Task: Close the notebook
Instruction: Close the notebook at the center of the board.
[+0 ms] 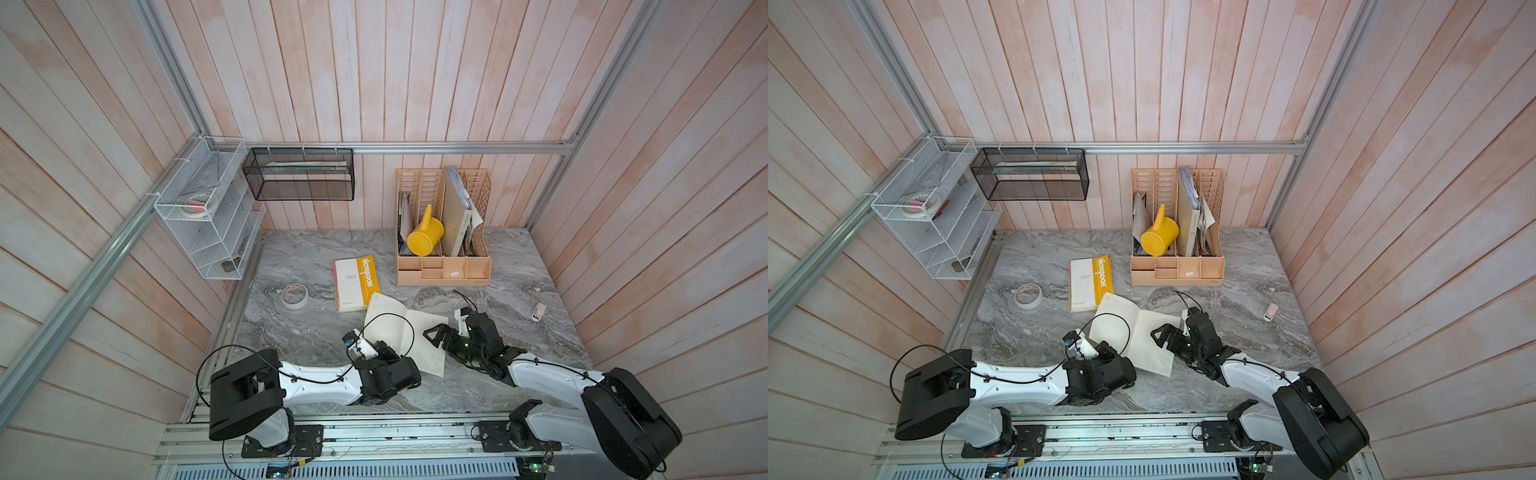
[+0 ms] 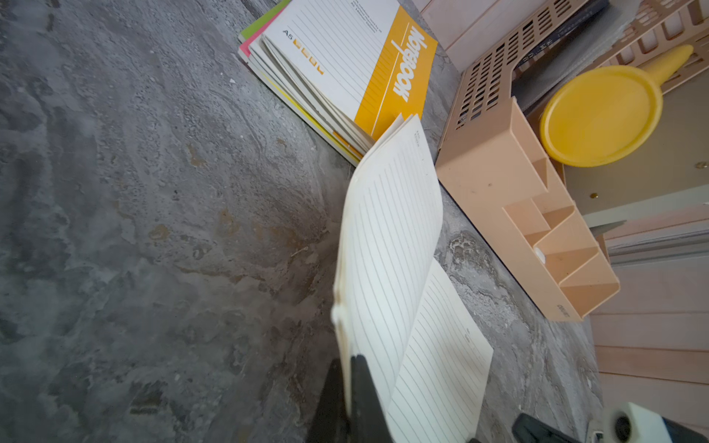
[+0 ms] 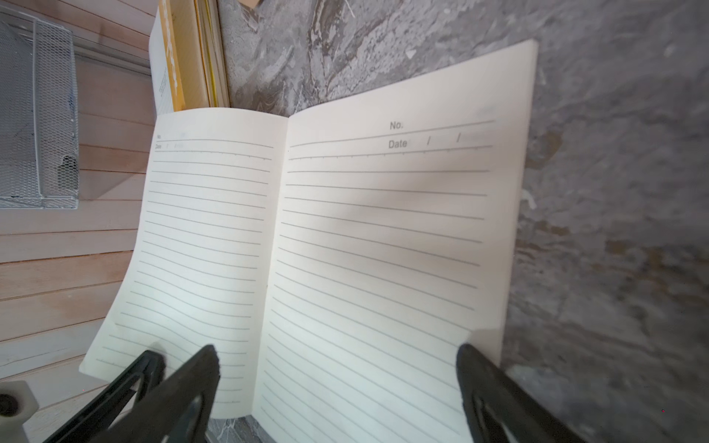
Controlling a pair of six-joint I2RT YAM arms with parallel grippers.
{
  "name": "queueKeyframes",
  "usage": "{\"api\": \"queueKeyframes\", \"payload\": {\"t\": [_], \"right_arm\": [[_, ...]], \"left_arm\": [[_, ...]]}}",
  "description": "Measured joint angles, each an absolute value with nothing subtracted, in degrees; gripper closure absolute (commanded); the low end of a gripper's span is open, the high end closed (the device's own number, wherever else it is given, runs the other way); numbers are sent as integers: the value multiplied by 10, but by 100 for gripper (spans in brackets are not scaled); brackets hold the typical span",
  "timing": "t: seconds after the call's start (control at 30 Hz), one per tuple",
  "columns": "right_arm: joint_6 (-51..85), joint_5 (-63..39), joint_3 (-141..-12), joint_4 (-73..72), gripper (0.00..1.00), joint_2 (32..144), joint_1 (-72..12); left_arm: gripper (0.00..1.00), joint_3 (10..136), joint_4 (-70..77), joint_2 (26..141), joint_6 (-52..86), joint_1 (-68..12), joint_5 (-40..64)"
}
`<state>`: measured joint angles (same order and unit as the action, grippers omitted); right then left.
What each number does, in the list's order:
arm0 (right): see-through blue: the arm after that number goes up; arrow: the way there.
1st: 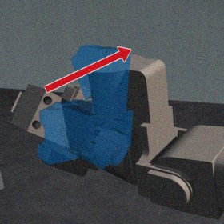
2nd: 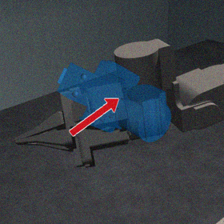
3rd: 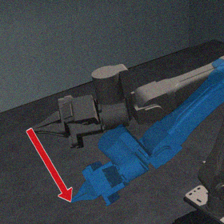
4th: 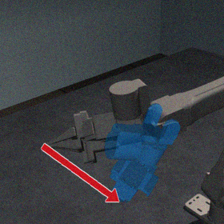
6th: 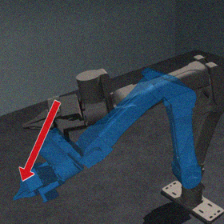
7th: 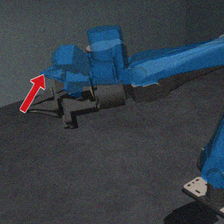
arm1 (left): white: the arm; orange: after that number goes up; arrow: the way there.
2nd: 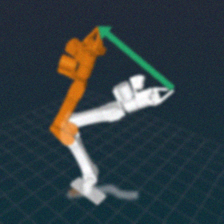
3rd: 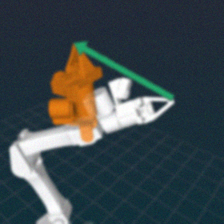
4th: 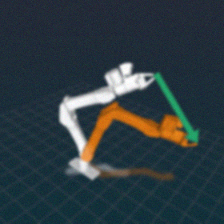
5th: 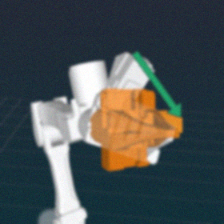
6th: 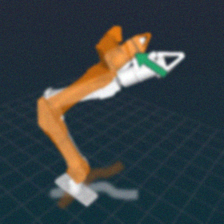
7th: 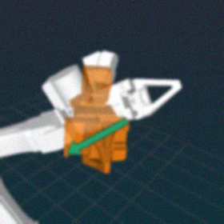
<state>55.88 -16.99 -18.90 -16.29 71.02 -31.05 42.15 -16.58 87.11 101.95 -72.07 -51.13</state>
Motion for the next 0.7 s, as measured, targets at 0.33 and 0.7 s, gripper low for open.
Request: {"api": "queueKeyframes", "payload": {"t": [0.33, 0.7], "right_arm": [[559, -178, -190, -182, 2, 723, -310], [559, -180, -190, -190, 2, 729, -310]], "left_arm": [[38, 334, 52, 813, 834, -721, -462], [33, 269, 325, 812, 627, -707, -346]]}}
